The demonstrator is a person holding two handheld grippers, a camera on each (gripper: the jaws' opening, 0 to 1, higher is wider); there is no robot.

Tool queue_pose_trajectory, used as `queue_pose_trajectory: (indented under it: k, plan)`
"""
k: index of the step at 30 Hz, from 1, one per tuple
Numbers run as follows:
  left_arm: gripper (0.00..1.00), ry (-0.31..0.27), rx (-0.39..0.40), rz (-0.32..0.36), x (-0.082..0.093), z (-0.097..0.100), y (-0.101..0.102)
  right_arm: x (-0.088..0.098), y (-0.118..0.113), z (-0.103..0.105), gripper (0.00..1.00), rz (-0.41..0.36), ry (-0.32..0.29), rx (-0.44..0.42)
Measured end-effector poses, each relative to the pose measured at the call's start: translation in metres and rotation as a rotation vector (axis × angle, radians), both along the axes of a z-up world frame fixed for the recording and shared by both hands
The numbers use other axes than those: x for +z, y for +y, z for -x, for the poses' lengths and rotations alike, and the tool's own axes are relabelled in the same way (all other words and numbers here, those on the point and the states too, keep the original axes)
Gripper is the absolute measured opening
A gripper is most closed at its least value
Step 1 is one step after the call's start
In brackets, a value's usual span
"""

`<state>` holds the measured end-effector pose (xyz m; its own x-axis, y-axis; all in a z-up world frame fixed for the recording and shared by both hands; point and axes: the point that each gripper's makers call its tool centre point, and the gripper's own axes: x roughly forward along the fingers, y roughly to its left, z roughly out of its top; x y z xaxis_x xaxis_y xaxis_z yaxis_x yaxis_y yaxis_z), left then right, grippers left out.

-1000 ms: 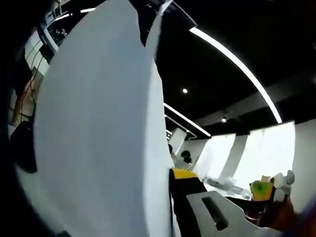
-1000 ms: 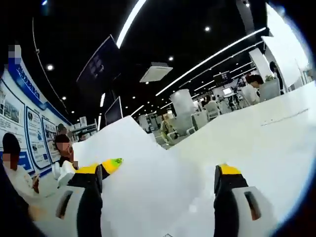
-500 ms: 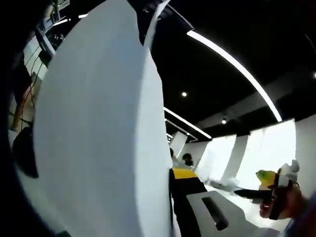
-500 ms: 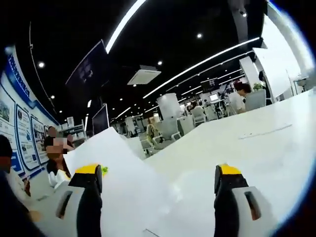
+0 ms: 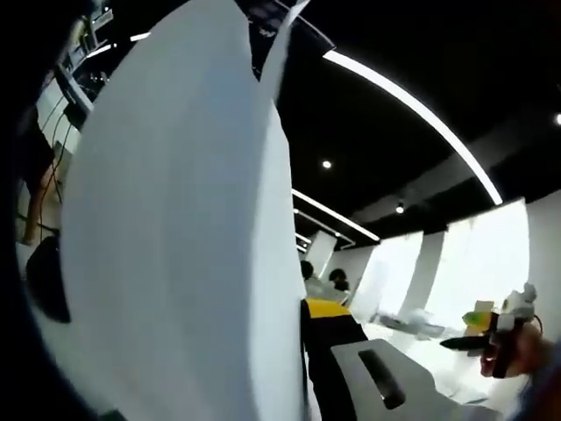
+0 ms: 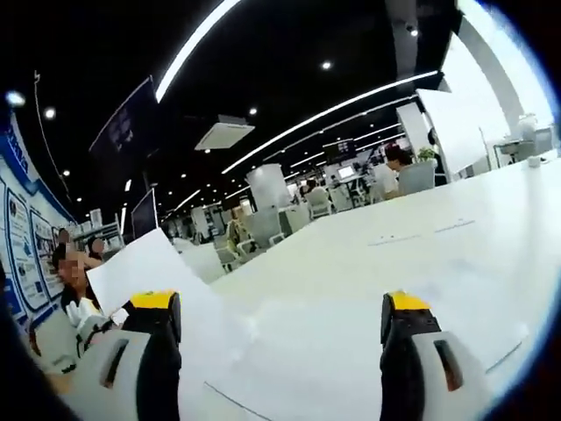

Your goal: Organize the stack of printing papers by aligning and flattening the scattered papers on the table

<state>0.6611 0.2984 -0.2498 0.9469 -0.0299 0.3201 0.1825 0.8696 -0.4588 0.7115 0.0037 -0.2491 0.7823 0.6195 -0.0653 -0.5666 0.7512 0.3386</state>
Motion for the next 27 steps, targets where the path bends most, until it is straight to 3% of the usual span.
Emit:
queue_pose_trajectory:
  k: [7, 14, 27]
  plan:
    - [0.06, 0.003, 0.004, -0.02, 0.0, 0.001, -0.002, -0.008, -0.027, -0.011, 0.9, 0.058, 0.002, -0.049]
    - [0.06, -0.02, 0.008, 0.003, 0.002, 0.006, 0.001, -0.018, -0.052, -0.022, 0.9, 0.078, 0.003, -0.09]
    - [0.06, 0.011, 0.005, -0.017, -0.002, 0.002, 0.0, -0.016, -0.065, -0.018, 0.9, 0.042, -0.007, -0.115]
